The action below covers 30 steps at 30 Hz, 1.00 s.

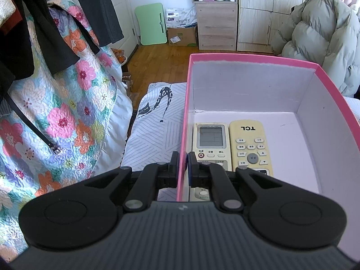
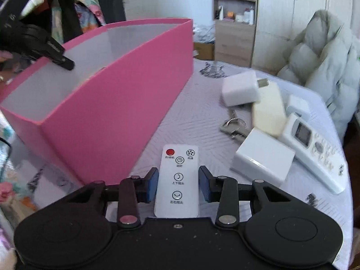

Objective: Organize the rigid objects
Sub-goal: 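Carry the white remote into the pink box and open the right tool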

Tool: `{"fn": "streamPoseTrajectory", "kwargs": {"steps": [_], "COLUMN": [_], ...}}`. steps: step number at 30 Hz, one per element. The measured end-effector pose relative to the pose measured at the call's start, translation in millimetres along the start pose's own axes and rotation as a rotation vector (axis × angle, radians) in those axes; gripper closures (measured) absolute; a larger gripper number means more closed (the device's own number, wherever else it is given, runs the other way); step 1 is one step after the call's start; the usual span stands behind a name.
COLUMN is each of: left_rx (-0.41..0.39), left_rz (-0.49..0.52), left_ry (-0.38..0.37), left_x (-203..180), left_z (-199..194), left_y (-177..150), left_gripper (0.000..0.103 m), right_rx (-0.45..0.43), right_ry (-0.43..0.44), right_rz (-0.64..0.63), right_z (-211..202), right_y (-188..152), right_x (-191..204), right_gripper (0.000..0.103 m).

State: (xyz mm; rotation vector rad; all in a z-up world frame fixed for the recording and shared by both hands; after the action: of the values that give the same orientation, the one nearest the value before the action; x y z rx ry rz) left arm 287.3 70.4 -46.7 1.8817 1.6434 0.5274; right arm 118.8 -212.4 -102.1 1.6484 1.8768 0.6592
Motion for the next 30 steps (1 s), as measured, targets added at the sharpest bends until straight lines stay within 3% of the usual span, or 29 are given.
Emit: {"fn": "streamPoseTrajectory", "kwargs": {"steps": [10, 17, 21, 24, 30], "left_rx": [0.007, 0.006, 0.002, 0.005, 0.004], "left_rz": [-0.013, -0.020, -0.012, -0.007, -0.036], "left_ry": [-0.010, -0.019, -0.020, -0.011, -0.028], "left_x": [2.7, 2.6, 2.6, 1.5, 2.3], "left_z": [1.8, 1.8, 1.7, 2.3, 2.6], "left_y": [1.9, 0.5, -0.2, -0.6, -0.2], "left_gripper": [0.097, 0.097, 0.097, 0.097, 0.097], "right_rx": [-0.073, -0.190, -0.265, -0.278, -0.146], "right_ry": [0.010, 0.007, 0.128, 0.246, 0.436], "right_rz": [0.063, 0.040, -0.040, -0.179, -0.526], "right_z": [-31.1, -72.2, -97.2, -104.3, -71.8], "right_y": [2.3, 32.4, 66.8, 94.8, 141.0], "right_x": [-14.3, -20.0, -10.7, 10.0, 71.1], "right_gripper": [0.059, 0.059, 0.059, 0.059, 0.059]}}
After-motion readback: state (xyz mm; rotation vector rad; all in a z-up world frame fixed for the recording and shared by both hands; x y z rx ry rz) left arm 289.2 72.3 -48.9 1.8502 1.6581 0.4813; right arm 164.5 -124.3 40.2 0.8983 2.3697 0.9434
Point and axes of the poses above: each gripper's, at about its wrist camera, not at the fingertips, and z roughly the way its jaws point, x to its left, y to its top, the point moved 3 cm from there along z, roughly the way its jaws point, and after that the axes turned 13 degrees about -y, right-handed, at the moved point
